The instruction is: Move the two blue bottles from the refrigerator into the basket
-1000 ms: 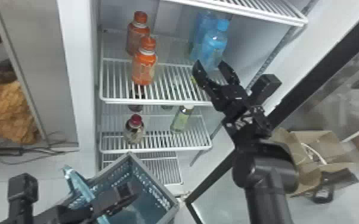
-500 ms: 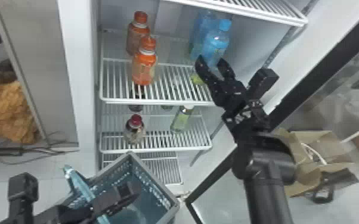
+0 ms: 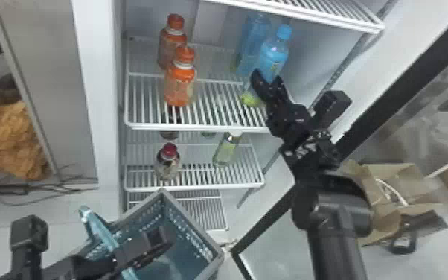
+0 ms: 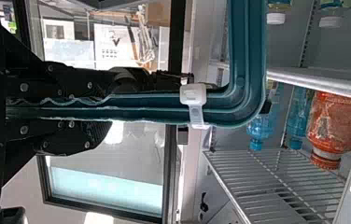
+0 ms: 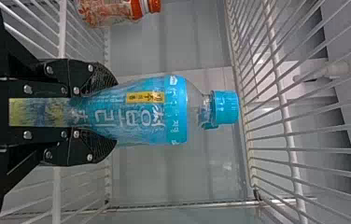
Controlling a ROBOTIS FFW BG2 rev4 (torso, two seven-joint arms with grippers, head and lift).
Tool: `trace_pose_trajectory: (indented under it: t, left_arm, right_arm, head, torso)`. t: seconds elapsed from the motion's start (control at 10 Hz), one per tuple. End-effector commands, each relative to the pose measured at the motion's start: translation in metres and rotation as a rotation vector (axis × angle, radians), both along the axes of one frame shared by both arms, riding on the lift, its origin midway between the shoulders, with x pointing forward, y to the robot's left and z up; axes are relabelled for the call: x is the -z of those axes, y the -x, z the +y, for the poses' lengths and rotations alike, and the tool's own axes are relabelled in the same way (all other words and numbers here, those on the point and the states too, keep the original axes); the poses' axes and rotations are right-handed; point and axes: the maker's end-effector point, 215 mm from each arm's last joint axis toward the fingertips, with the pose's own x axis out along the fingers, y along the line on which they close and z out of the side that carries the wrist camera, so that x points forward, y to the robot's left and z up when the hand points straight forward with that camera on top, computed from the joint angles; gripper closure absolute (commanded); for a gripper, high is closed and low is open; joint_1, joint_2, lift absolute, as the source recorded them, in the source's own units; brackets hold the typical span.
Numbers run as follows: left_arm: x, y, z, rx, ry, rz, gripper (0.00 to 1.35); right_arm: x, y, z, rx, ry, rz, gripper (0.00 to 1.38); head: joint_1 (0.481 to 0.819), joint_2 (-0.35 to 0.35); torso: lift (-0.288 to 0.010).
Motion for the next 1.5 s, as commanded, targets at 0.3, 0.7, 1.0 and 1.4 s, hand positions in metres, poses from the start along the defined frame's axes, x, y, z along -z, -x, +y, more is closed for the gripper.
trace_pose_trajectory:
  t: [0.3, 0.7, 1.0, 1.4]
  left_arm:
    - [0.001, 0.001, -0.001, 0.003, -0.002, 0.000, 1.20]
    - [0.001, 0.001, -0.001, 0.005, -0.003, 0.001, 1.20]
    - [0.001, 0.001, -0.001, 0.005, -0.003, 0.001, 1.20]
    - [0.000, -0.001, 0.001, -0.005, 0.000, -0.002, 1.20]
  right_arm:
    - [-0.025, 0.038, 0.007, -0.027, -0.019, -0.049, 1.28]
    - [-0.020, 0.090, 0.036, -0.107, -0.077, 0.009, 1.28]
    - [-0.010, 0.128, 0.054, -0.165, -0.108, 0.082, 1.28]
    - [0.016, 0.171, 0.091, -0.298, -0.161, 0.245, 1.28]
  head:
    - [0.695, -0.350]
    - [0.695, -0.350]
    - [0.695, -0.350]
    - [0.695, -0.350]
  torso:
    - [0.006]
    - [0.006]
    - [0.007]
    - [0.008]
